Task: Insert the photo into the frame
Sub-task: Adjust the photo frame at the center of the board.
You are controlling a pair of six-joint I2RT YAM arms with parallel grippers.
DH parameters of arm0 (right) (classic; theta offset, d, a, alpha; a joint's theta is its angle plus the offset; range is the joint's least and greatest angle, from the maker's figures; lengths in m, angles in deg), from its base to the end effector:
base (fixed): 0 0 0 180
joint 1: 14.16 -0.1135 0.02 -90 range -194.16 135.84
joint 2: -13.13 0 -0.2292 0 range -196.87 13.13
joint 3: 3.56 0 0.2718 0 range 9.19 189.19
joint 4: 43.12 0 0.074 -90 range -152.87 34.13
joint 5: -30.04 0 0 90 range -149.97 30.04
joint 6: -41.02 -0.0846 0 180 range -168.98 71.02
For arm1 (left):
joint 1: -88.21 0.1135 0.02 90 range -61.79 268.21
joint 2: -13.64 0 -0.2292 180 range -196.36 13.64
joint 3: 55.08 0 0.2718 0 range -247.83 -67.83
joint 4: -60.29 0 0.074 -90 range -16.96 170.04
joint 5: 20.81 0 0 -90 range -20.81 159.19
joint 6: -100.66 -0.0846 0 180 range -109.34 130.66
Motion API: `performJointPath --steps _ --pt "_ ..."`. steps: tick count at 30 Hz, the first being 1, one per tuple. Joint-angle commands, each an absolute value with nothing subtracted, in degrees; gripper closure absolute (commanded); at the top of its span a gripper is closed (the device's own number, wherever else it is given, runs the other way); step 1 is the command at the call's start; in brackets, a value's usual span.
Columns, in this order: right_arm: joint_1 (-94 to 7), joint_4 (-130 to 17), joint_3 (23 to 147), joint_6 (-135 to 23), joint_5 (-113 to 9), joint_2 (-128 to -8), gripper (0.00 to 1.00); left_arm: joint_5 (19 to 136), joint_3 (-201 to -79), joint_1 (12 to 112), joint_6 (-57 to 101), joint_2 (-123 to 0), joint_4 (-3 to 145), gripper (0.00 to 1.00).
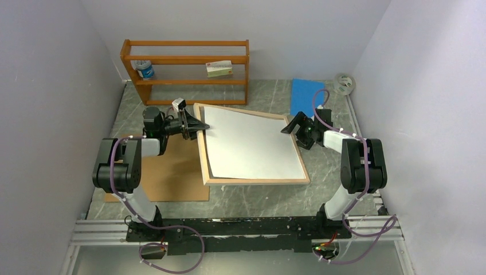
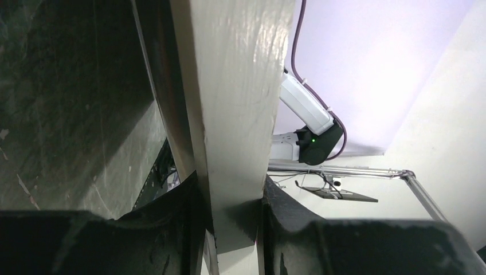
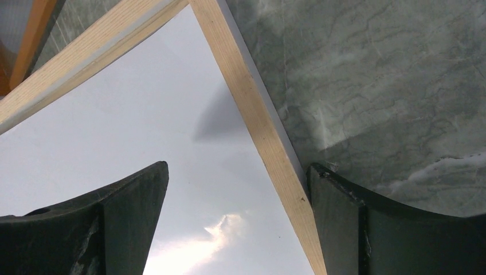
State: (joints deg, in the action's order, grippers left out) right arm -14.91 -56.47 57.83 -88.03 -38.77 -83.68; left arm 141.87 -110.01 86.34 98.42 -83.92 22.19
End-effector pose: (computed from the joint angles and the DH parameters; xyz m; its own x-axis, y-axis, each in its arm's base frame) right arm 0.3690 0.0354 0.0686 -0.7418 0.5777 -0.3406 0.2793 0.7278 0.6263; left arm 0.3462 -0.0921 0.1488 -0.9632 -0.2662 0.0364 -0.0413 0.0130 -0.9991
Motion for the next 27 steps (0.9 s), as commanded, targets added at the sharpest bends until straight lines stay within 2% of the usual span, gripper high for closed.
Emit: performJointPath --steps 1,7,8,10,11,13,15,17,27 --pt "-15.47 -59.56 56.45 -88.11 -38.93 -84.93 0.06 142.34 -109.33 86.1 103.7 -84.04 15.59 0.68" --pt "-15.46 -61.24 56.83 -87.38 -40.76 -84.51 0.06 142.74 -113.77 86.08 90.45 -80.32 36.49 0.64" --pt "-15.43 -61.42 56.76 -87.2 -41.25 -84.52 0.06 143.18 -114.4 86.09 89.6 -80.05 38.49 0.6" --pt "-15.4 -62.31 56.74 -86.66 -42.99 -84.36 0.06 143.38 -115.64 86.09 85.51 -79.18 46.58 0.46" --pt "-15.39 -63.04 56.82 -86.13 -44.25 -84.34 0.06 143.05 -116.55 86.02 81.35 -78.6 52.46 0.39" --pt "-15.51 -64.28 56.72 -85.33 -46.85 -83.57 0.06 141.36 -120.66 86.05 67.98 -77.88 73.75 0.3" --pt "-15.56 -64.99 55.97 -84.36 -49.65 -82.17 0.06 139.33 -125.87 85.93 54.63 -78.55 93.07 0.26" --pt "-15.56 -65.42 55.11 -83.54 -51.57 -81.36 0.06 138.41 -129.83 85.9 46.08 -80.39 105.29 0.24" --pt "-15.54 -65.35 52.28 -83.69 -57.22 -76.78 0.05 133.51 -134.41 85.41 34.68 -81.13 120.75 0.12"
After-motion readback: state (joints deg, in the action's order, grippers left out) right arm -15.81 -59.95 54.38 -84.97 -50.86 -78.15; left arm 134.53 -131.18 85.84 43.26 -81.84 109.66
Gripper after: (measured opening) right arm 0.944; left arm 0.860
